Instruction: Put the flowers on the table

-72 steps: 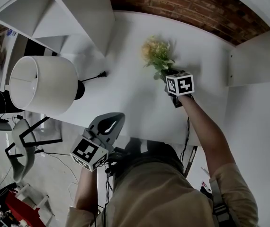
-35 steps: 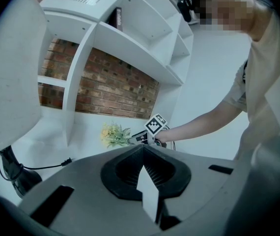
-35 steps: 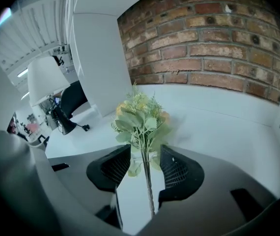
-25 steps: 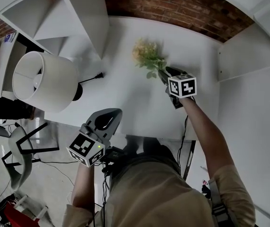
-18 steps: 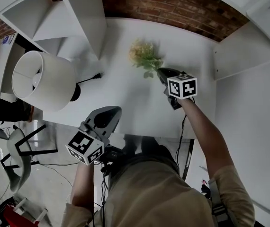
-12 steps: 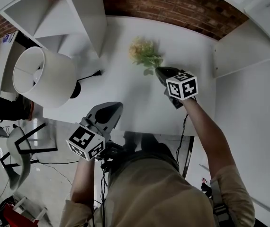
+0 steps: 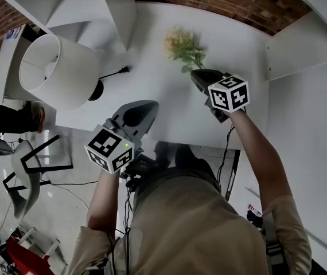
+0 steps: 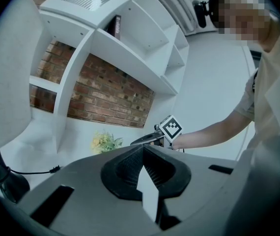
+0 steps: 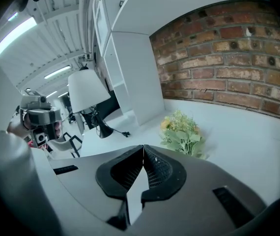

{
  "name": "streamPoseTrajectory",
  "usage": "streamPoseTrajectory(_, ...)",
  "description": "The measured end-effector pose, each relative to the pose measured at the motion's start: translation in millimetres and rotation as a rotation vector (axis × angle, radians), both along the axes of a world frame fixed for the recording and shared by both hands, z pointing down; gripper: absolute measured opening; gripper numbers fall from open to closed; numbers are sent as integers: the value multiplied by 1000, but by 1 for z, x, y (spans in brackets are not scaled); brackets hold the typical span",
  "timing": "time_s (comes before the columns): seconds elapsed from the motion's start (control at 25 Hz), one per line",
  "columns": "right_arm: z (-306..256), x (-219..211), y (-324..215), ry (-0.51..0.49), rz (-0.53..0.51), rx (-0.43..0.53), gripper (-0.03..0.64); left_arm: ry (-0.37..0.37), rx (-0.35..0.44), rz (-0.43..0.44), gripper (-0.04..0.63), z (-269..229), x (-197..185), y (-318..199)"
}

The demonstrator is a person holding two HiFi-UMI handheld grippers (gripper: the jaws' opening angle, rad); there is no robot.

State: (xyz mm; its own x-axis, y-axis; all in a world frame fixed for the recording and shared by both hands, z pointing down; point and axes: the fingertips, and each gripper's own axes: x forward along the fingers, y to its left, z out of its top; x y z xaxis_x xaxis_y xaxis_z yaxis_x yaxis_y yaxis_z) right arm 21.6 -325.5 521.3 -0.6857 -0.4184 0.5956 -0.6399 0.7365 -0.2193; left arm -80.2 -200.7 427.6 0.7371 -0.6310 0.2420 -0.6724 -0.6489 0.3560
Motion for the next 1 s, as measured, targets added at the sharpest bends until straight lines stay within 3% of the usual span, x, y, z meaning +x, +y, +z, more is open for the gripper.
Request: streamPoseTrajectory(1.0, -39, -37, 56, -175, -5, -22, 23, 17, 55, -1, 8, -13, -8, 12)
